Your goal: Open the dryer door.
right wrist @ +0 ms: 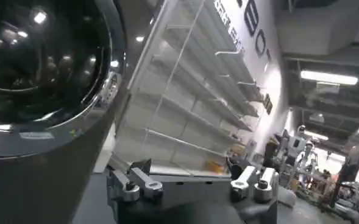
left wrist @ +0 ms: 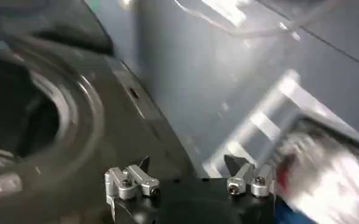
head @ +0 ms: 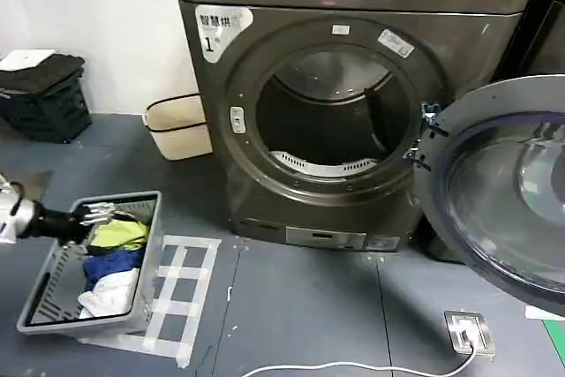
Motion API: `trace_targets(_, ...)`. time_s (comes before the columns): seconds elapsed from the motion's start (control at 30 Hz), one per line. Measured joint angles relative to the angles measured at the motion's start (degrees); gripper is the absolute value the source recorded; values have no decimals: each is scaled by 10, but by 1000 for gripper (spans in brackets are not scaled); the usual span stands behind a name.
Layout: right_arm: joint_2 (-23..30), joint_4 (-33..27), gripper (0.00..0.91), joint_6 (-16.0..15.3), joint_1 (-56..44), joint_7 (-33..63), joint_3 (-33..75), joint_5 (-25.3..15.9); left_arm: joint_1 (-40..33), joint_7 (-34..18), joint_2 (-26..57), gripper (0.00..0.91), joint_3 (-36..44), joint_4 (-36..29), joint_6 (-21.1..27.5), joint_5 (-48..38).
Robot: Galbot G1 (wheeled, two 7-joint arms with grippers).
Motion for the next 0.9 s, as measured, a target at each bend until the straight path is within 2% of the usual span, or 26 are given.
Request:
trace_targets(0.23, 4, 5, 907, 1, 1, -1, -12, 1, -10, 42, 2, 907, -13, 21, 0, 88)
trace_targets(0.4, 8, 6, 907, -1, 1, -6, -19, 6, -13, 43, 2, 907, -18, 20, 0, 154)
trace_targets(0.9, 24, 10, 907, 2, 5, -8, -32, 5, -18, 44, -24, 907, -28, 17, 0, 252)
